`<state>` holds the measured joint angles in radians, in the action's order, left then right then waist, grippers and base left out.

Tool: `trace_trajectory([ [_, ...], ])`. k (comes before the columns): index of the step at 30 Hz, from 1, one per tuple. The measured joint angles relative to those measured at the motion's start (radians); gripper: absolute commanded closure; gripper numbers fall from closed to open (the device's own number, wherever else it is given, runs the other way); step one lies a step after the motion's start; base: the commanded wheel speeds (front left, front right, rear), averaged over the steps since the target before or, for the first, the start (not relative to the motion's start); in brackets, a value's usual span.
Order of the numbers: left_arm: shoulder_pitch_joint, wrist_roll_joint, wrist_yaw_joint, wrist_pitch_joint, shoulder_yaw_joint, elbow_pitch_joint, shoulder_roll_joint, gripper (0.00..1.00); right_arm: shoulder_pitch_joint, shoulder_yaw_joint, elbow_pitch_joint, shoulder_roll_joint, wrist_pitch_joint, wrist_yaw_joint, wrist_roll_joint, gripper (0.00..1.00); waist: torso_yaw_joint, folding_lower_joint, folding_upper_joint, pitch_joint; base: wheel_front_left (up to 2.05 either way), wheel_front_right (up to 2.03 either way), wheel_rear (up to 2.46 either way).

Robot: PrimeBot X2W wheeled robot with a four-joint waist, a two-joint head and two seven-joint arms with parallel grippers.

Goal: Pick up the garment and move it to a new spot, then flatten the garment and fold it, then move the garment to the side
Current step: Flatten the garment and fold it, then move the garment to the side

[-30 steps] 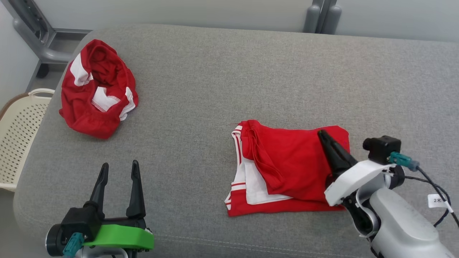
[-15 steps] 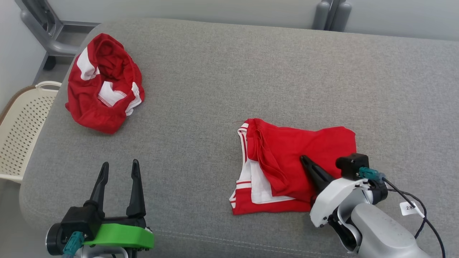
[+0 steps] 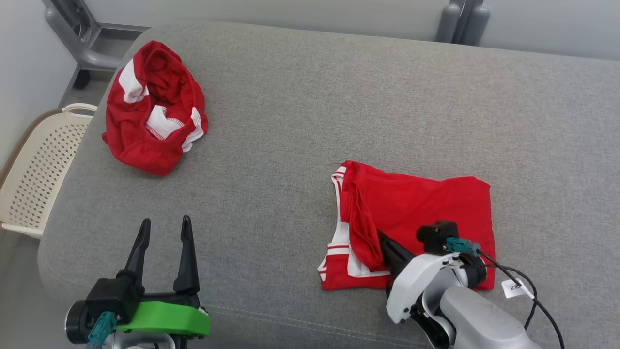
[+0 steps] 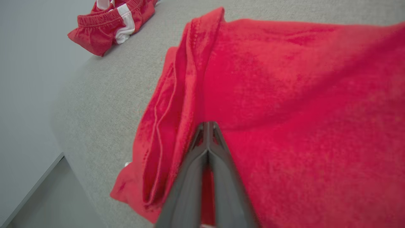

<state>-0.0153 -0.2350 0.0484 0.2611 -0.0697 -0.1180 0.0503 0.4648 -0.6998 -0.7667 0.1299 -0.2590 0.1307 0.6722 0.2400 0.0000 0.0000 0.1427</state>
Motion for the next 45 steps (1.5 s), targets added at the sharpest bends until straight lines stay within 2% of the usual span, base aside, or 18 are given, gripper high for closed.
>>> trace_trajectory([
  [16,0.002,0.0,0.0,0.0,-0.002,-0.002,0.0,0.0,0.017,-0.091,0.001,-0.05,-0.004,0.0,0.065,1.0,0.026,0.0,0.0,-0.02,0.0,0.0,0.0],
  [22,0.005,0.0,-0.002,0.0,0.006,0.006,0.0,0.0,0.009,-0.028,0.104,-0.011,-0.004,0.0,0.074,1.0,0.009,0.0,0.0,-0.021,0.0,0.0,0.0],
  [28,0.011,0.0,-0.006,0.0,0.015,0.027,0.0,0.0,-0.044,0.152,0.2,0.073,-0.004,0.0,0.019,1.0,-0.016,0.0,0.0,-0.024,0.0,0.0,0.0],
  [29,0.013,0.0,-0.008,0.0,0.017,0.031,0.0,0.0,-0.054,0.184,0.21,0.082,-0.004,0.0,0.001,0.71,-0.021,0.0,0.0,-0.025,0.0,0.0,0.0],
  [30,0.014,0.0,-0.008,0.0,0.019,0.034,0.0,0.0,-0.063,0.214,0.221,0.09,-0.004,0.0,-0.015,0.71,-0.026,0.0,0.0,-0.025,0.0,0.0,0.0],
  [31,0.017,0.001,-0.008,0.0,0.02,0.036,0.0,0.0,-0.073,0.245,0.231,0.096,-0.004,0.0,-0.029,0.0,-0.031,0.0,0.0,-0.026,0.0,0.0,0.0],
  [38,0.025,0.006,-0.009,0.0,0.027,0.048,0.0,0.0,-0.123,0.376,0.272,0.112,-0.004,0.0,-0.099,0.0,-0.061,0.0,0.0,-0.03,0.0,0.0,0.0],
  [45,0.028,0.011,-0.012,0.0,0.032,0.057,0.0,0.0,-0.157,0.433,0.28,0.135,0.007,0.0,-0.116,0.0,-0.091,0.0,0.0,-0.036,0.0,0.0,0.0],
])
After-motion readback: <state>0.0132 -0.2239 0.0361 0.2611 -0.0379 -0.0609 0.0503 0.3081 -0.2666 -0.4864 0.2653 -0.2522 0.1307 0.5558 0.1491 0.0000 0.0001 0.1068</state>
